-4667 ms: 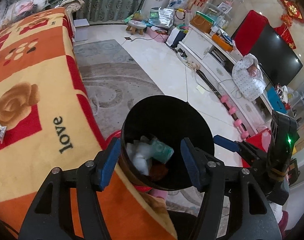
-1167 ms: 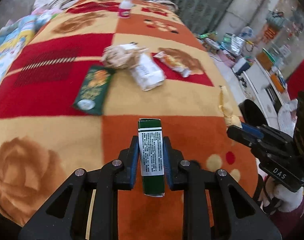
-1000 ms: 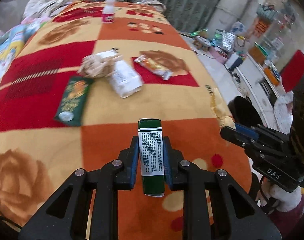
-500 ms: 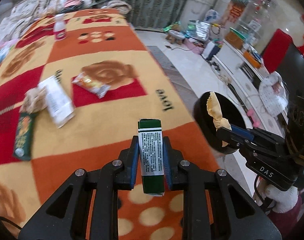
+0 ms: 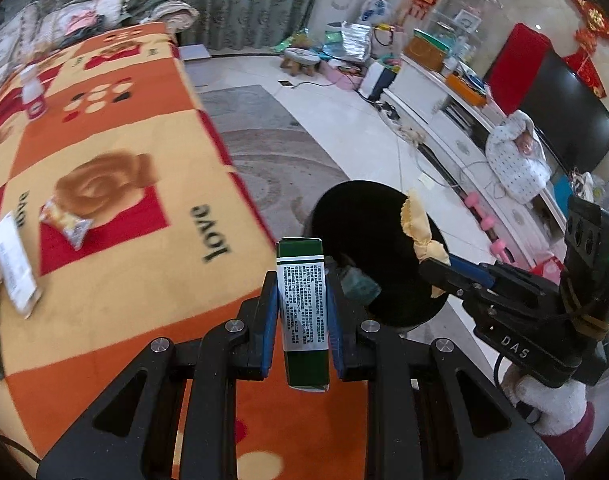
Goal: Collect trash
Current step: 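Carry the green box and yellow cloth over the black bin, then open both tools to drop the green box and yellow cloth into the bin, then move both open tools back over the blanket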
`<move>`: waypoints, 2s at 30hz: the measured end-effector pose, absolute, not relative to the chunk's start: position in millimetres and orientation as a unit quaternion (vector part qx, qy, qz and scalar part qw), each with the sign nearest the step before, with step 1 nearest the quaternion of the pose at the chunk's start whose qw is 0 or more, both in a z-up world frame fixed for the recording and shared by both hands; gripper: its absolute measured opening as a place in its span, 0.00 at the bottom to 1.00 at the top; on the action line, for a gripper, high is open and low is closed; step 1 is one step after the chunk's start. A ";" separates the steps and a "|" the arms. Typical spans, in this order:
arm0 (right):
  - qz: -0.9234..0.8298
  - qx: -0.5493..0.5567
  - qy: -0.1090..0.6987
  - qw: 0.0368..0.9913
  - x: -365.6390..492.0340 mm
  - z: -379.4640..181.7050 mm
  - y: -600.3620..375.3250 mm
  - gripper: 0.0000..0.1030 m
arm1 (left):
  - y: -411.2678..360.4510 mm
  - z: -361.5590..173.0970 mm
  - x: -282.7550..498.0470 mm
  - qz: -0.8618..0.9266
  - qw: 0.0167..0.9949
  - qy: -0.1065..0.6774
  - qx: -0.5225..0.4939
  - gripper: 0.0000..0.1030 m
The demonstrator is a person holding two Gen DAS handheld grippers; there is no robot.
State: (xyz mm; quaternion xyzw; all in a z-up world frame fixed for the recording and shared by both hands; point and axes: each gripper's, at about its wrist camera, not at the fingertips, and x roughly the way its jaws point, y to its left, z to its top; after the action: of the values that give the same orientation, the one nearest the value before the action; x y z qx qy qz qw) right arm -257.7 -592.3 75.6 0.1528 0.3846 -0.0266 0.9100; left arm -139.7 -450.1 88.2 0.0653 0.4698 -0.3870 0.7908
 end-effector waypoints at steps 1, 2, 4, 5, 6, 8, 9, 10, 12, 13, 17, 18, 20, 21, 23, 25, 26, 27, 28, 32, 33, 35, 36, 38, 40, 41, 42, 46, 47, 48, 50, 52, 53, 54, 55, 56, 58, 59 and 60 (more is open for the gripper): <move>-0.030 0.155 0.385 0.909 -258.7 74.9 -596.0 0.17 | -456.5 87.2 -139.8 -0.390 0.789 0.471 0.066 0.19; -0.033 0.158 0.385 0.909 -259.3 74.0 -599.9 0.17 | -459.8 86.6 -139.6 -0.392 0.788 0.471 0.066 0.19; -0.040 0.165 0.386 0.907 -261.7 71.2 -608.0 0.17 | -468.7 84.8 -139.9 -0.398 0.784 0.471 0.066 0.19; -0.043 0.167 0.387 0.906 -262.6 70.0 -611.4 0.17 | -472.2 83.9 -139.8 -0.399 0.784 0.472 0.067 0.19; -0.046 0.169 0.388 0.905 -260.8 69.3 -612.6 0.17 | -476.7 83.1 -140.6 -0.400 0.782 0.472 0.067 0.19; -0.049 0.173 0.390 0.903 -259.4 66.6 -616.0 0.17 | -483.3 81.5 -139.0 -0.406 0.779 0.474 0.062 0.19; -0.053 0.175 0.391 0.902 -258.7 65.0 -617.9 0.17 | -486.6 81.2 -137.8 -0.408 0.777 0.475 0.060 0.19; -0.055 0.178 0.392 0.901 -259.1 63.1 -620.2 0.17 | -490.2 80.9 -136.9 -0.408 0.777 0.475 0.059 0.19; -0.059 0.187 0.392 0.899 -259.3 60.2 -625.3 0.17 | -496.1 80.6 -135.6 -0.413 0.774 0.477 0.055 0.19; -0.061 0.189 0.392 0.898 -259.3 59.1 -627.3 0.17 | -498.7 80.3 -135.7 -0.415 0.773 0.477 0.052 0.19; -0.069 0.192 0.391 0.897 -259.9 56.6 -631.9 0.17 | -511.3 77.6 -135.5 -0.424 0.767 0.479 0.048 0.19; -0.071 0.193 0.391 0.897 -259.8 56.4 -633.1 0.17 | -514.1 76.2 -135.3 -0.426 0.765 0.480 0.048 0.19; -0.074 0.195 0.391 0.897 -259.4 55.2 -635.6 0.17 | -519.3 73.2 -135.2 -0.431 0.761 0.483 0.046 0.19; -0.075 0.197 0.390 0.896 -259.3 54.5 -636.2 0.17 | -520.7 72.1 -135.5 -0.433 0.760 0.483 0.045 0.19; -0.080 0.198 0.393 0.895 -258.4 53.1 -636.4 0.17 | -522.7 70.4 -134.4 -0.435 0.759 0.483 0.038 0.19; -0.087 0.196 0.395 0.893 -257.6 51.8 -636.7 0.17 | -522.8 69.2 -132.5 -0.441 0.755 0.485 0.026 0.21; -0.090 0.196 0.396 0.893 -257.0 51.1 -637.4 0.17 | -522.7 68.7 -131.4 -0.442 0.754 0.486 0.023 0.21; -0.094 0.197 0.397 0.892 -256.6 50.6 -638.3 0.18 | -522.2 69.3 -130.4 -0.440 0.755 0.485 0.022 0.24; -0.098 0.198 0.397 0.891 -256.5 50.4 -639.2 0.19 | -521.4 69.7 -129.8 -0.440 0.756 0.485 0.020 0.33; -0.109 0.211 0.396 0.887 -258.4 48.5 -645.0 0.39 | -513.4 70.5 -126.4 -0.439 0.756 0.487 0.002 0.51; -0.109 0.212 0.397 0.886 -258.6 47.7 -645.2 0.39 | -512.1 70.7 -125.0 -0.436 0.756 0.488 0.001 0.51; -0.111 0.210 0.401 0.885 -259.0 46.5 -645.1 0.39 | -507.8 71.0 -123.2 -0.429 0.758 0.490 0.000 0.51; -0.110 0.211 0.402 0.884 -259.0 46.0 -644.3 0.39 | -504.9 71.2 -122.1 -0.423 0.762 0.491 0.002 0.51; -0.106 0.213 0.404 0.883 -259.2 45.4 -641.8 0.39 | -499.3 71.8 -122.1 -0.417 0.766 0.489 0.005 0.51; -0.103 0.212 0.406 0.883 -258.6 45.1 -638.6 0.39 | -495.5 72.0 -122.6 -0.409 0.771 0.488 0.010 0.51; -0.100 0.210 0.407 0.883 -257.9 45.3 -635.9 0.39 | -492.1 72.0 -122.3 -0.403 0.774 0.488 0.012 0.51; -0.098 0.209 0.408 0.883 -257.2 44.9 -633.8 0.39 | -488.7 71.9 -121.8 -0.402 0.774 0.488 0.010 0.51; -0.091 0.201 0.413 0.883 -254.6 46.1 -624.1 0.39 | -473.4 70.6 -118.5 -0.388 0.780 0.491 0.010 0.51; -0.089 0.200 0.413 0.884 -254.0 47.1 -621.4 0.39 | -469.2 70.4 -117.7 -0.385 0.782 0.490 0.011 0.51; -0.088 0.198 0.414 0.884 -253.1 47.4 -618.2 0.39 | -462.5 70.2 -116.6 -0.380 0.785 0.489 0.012 0.51; -0.084 0.194 0.416 0.884 -251.1 48.9 -612.7 0.39 | -452.8 69.9 -115.7 -0.372 0.789 0.488 0.013 0.51; -0.079 0.188 0.418 0.885 -248.1 50.9 -604.9 0.39 | -439.6 70.4 -114.4 -0.362 0.796 0.485 0.015 0.51; -0.077 0.188 0.418 0.885 -246.6 51.3 -602.3 0.39 | -435.8 70.9 -115.1 -0.357 0.799 0.483 0.017 0.51; -0.071 0.187 0.419 0.886 -244.7 51.8 -597.2 0.39 | -427.4 71.9 -114.7 -0.348 0.804 0.481 0.020 0.51; -0.066 0.184 0.419 0.887 -243.4 52.2 -592.6 0.39 | -421.1 72.3 -113.5 -0.343 0.806 0.481 0.020 0.51; -0.062 0.182 0.419 0.888 -242.0 52.8 -588.7 0.39 | -411.9 72.9 -112.6 -0.338 0.809 0.482 0.019 0.51; -0.050 0.173 0.421 0.889 -236.3 53.6 -575.1 0.39 | -398.6 73.7 -110.7 -0.326 0.814 0.481 0.021 0.51; -0.044 0.168 0.425 0.888 -232.9 53.3 -568.7 0.39 | -389.2 74.9 -109.7 -0.317 0.818 0.479 0.024 0.51; -0.037 0.161 0.430 0.887 -228.0 52.9 -559.9 0.39 | -383.6 75.7 -109.3 -0.312 0.820 0.479 0.026 0.51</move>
State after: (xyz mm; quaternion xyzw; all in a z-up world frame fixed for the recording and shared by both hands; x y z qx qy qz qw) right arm -228.0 -559.9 52.9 0.1614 0.4301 -0.0368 0.8875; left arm -109.3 -383.6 75.7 0.0264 0.4785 -0.3117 0.8205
